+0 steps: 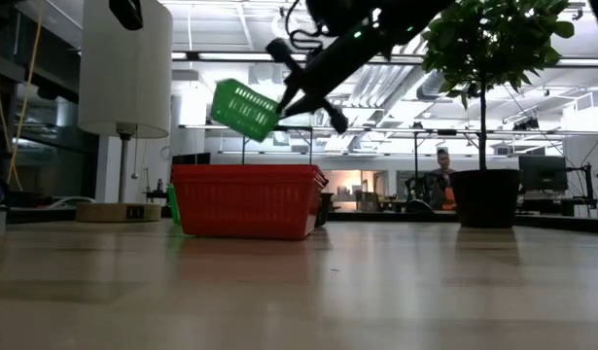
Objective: Stack baskets by color
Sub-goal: Stack the green bin on the green bin
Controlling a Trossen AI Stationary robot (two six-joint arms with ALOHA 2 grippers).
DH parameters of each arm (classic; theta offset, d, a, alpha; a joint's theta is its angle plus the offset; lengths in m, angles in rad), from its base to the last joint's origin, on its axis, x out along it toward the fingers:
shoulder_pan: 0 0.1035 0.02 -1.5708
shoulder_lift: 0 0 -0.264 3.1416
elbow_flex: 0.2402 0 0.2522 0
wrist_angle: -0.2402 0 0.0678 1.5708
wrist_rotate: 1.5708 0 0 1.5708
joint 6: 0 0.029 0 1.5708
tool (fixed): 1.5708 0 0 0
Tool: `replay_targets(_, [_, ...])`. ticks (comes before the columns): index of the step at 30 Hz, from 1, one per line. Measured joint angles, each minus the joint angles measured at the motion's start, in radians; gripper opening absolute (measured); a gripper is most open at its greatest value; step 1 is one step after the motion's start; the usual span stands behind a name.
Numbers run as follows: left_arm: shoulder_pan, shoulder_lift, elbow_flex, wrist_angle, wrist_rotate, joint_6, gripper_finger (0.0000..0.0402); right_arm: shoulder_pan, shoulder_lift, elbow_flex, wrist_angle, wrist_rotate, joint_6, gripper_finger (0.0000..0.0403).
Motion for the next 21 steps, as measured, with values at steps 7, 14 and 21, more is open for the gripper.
replay_targets(7, [0.000,0.000,0.000,0.001,0.005,-0.016,0.0000,-0.022,0.185,0.203,0.010,-0.096,0.003,0.0000])
replay_targets(14, [0.000,0.000,0.000,0.001,0.012,-0.016,0.0000,-0.021,0.350,0.366,-0.089,-0.140,0.063,0.0000])
replay_targets(21, [0.000,0.000,0.000,0.001,0.013,-0.019,0.0000,-0.035,0.417,0.418,-0.211,-0.118,0.101,0.0000])
